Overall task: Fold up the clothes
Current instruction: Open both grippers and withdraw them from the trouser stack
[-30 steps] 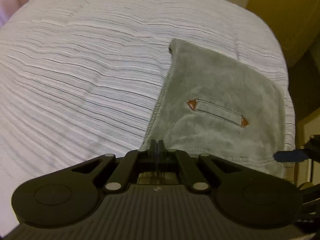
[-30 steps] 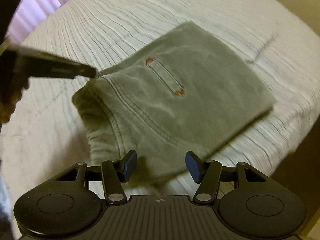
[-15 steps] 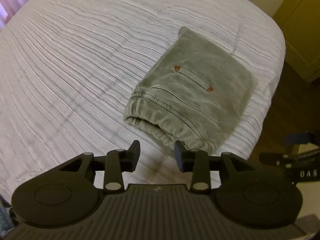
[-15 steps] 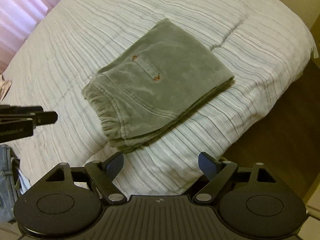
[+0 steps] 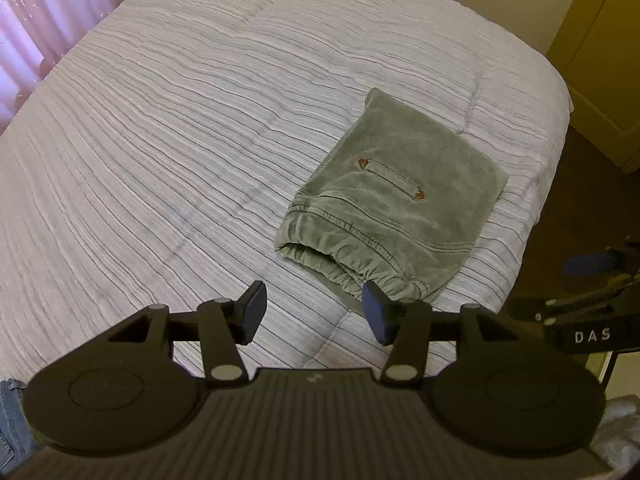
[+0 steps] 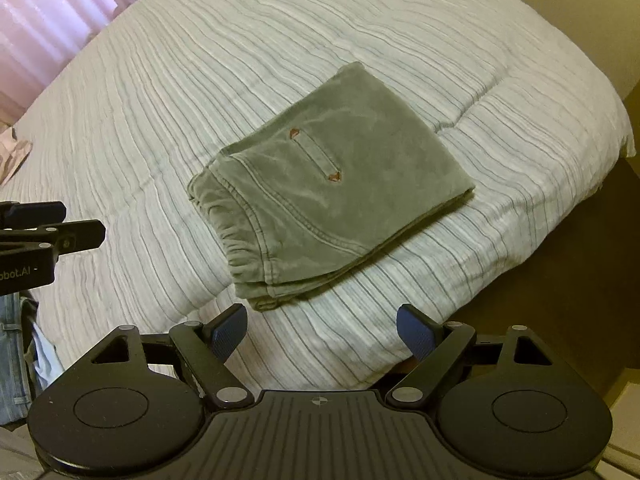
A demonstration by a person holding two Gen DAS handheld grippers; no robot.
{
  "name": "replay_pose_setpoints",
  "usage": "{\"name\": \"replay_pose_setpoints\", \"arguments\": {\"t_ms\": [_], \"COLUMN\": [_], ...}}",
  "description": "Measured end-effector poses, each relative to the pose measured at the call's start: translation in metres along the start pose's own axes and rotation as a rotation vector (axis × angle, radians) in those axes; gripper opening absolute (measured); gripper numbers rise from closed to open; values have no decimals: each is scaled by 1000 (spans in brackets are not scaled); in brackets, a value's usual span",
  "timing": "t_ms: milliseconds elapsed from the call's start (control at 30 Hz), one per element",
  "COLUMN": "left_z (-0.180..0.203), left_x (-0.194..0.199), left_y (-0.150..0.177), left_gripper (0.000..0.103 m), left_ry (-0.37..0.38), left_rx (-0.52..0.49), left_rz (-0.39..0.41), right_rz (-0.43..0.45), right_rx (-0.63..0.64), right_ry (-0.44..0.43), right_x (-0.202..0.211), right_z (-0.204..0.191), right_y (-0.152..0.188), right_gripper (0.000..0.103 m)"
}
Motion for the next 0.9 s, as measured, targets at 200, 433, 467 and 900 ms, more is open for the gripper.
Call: {"name": "replay_pose_setpoints", "arguments": {"t_ms": [200,433,467,900], "left_z": [-3,-3,-4,2], "left_x": [6,10,11,16], "left_y": [4,9,9,4], "left_gripper": [54,55,55,61], "left_ry": [-8,-7,-8,-26], "left_rx": [16,32,34,67], "left_rz": [14,18,19,38], "right_rz": [-8,17,21,9], "right_rx": [28,52,60,127], "right_ry": [7,20,21,19], "right_x": [1,8,9,13], "right_z": [-6,-9,-10,-2], "right_y": [0,-1,-2,-17], "right_gripper": [85,100,100,100]}}
Point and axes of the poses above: each gripper's, at about its wrist camera, not at the fingertips, and x roughly against the way its jaws point, z to its right, y to its underside, the point moved 4 cm from there along -x, roughly the way its jaws point, and after that the axes turned 3 degrees about -y, right-handed, at the moved point
